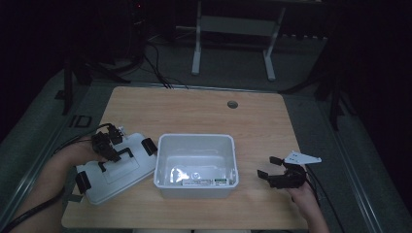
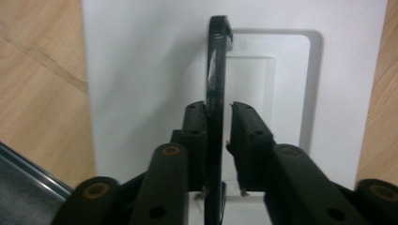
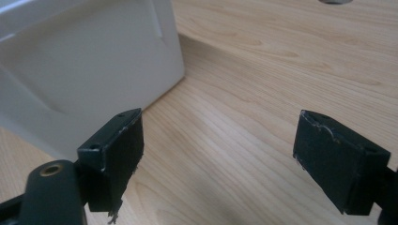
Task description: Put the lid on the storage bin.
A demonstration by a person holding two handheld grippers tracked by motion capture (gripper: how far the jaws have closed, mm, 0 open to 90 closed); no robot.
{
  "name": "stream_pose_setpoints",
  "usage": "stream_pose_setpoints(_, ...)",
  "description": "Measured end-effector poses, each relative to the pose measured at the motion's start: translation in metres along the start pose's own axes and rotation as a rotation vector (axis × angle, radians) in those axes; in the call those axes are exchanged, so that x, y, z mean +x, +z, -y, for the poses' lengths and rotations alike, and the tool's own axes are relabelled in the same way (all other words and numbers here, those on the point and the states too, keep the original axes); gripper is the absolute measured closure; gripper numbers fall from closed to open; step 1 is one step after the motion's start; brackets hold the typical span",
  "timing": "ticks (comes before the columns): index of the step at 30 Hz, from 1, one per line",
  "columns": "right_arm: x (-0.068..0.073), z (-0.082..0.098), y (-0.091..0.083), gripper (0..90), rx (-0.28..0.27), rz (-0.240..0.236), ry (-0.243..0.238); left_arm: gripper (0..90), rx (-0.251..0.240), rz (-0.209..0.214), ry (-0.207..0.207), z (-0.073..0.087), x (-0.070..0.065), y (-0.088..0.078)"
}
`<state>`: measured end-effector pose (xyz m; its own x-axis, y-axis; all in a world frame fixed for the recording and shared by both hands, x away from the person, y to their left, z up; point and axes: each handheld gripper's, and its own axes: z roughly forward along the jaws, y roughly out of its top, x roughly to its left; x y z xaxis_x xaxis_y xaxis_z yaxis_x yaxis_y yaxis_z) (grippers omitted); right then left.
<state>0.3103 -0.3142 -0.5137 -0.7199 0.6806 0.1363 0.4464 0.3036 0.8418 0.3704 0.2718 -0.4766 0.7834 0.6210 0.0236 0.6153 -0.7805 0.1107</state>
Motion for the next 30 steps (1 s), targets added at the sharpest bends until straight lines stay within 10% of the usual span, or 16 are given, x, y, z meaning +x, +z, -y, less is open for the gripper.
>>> stream_pose_setpoints(30, -0.005, 0.042, 0.001, 16.2, -0.022, 0.126, 0.070, 83.3, -0.016, 0.019, 0.003, 0.012, -0.004, -0.019)
